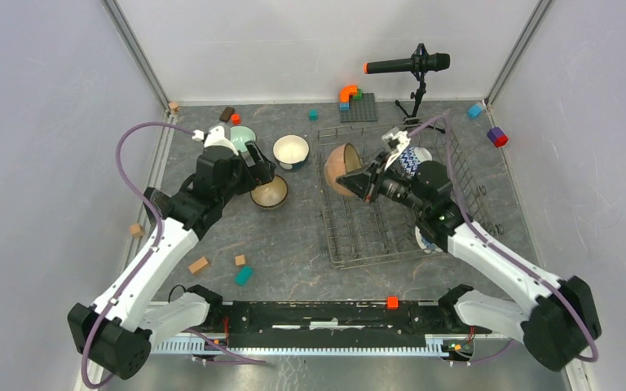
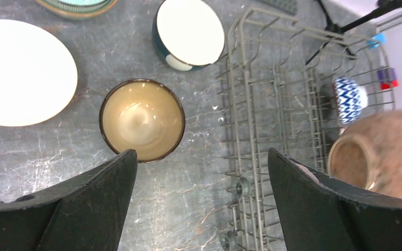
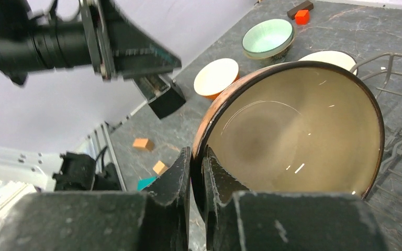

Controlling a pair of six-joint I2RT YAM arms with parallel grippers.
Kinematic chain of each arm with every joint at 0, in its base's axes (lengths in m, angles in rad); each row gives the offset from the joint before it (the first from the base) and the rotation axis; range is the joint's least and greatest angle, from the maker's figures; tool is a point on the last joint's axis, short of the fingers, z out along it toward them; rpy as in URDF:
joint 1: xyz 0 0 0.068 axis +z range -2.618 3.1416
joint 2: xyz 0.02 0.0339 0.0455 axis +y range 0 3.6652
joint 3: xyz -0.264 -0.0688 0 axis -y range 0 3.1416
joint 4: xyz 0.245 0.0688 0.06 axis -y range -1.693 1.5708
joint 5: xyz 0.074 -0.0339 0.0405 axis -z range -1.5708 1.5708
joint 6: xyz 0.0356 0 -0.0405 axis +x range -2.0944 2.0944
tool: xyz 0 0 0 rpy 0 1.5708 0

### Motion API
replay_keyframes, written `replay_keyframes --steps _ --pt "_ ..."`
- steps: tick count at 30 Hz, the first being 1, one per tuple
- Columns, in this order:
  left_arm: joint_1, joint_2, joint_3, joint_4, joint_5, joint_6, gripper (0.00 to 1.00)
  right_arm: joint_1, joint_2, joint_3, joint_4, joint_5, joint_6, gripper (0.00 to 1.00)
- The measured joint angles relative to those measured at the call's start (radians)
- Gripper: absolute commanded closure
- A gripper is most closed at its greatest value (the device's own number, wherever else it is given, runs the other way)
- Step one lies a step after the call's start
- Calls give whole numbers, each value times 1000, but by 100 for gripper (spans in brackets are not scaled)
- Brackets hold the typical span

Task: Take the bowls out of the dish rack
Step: Place the bowl at the center of the board.

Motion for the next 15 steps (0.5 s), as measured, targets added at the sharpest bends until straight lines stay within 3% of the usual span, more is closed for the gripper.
replay_keyframes --steps 4,9,15 --pt "3 -34 44 -9 58 -4 0 158 -105 56 -238 118 -188 100" --pt "2 -92 78 27 241 -14 0 359 -220 100 -487 272 -395 100" --pt "2 -140 135 73 329 -3 0 484 -279 105 -708 495 -573 100"
